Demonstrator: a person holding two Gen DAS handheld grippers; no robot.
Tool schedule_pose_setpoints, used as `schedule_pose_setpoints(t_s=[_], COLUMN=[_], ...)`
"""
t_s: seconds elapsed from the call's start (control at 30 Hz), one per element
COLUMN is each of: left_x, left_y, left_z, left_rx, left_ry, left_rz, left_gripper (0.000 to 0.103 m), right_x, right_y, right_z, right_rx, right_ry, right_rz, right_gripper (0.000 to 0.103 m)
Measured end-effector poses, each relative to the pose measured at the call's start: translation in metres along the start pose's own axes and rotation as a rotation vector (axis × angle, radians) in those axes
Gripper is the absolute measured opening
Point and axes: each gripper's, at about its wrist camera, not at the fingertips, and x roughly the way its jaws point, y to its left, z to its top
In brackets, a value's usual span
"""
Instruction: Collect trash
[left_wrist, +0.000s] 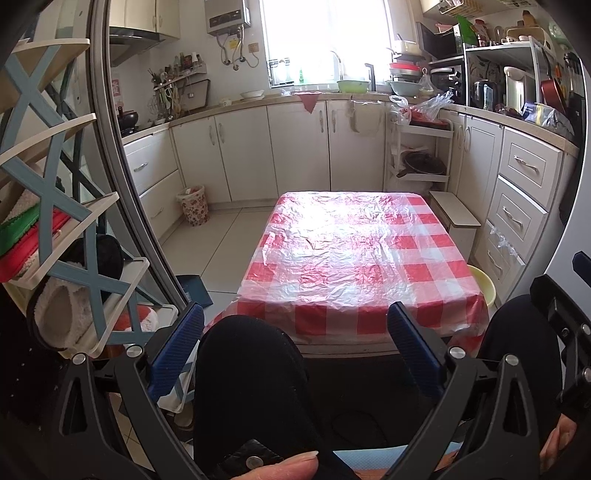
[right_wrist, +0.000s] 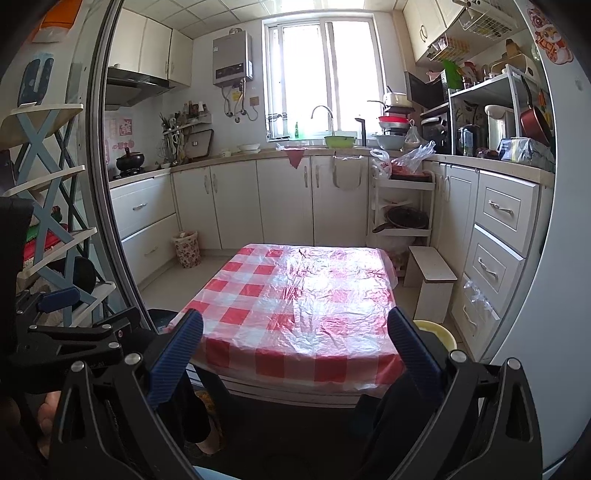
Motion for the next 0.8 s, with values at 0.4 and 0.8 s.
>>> schedule_pose_setpoints(t_s=[0.4,0.8], left_x=[0.0011,0.0034], left_y=[0.0010,0.0011], left_z=[-0.0009,-0.0038], left_rx=[-0.002,0.000], left_ry=[0.003,0.013], left_rz=[0.000,-0.002], left_gripper=[0.095,0.095], right_x=[0.0022,0.0079], right_y=[0.0000,0.0038], right_z=[-0.0005,-0.0021], right_rx=[-0.002,-0.020], right_ry=[0.008,0.023], right_rz=[0.004,0.010], right_gripper=[0.096,0.096])
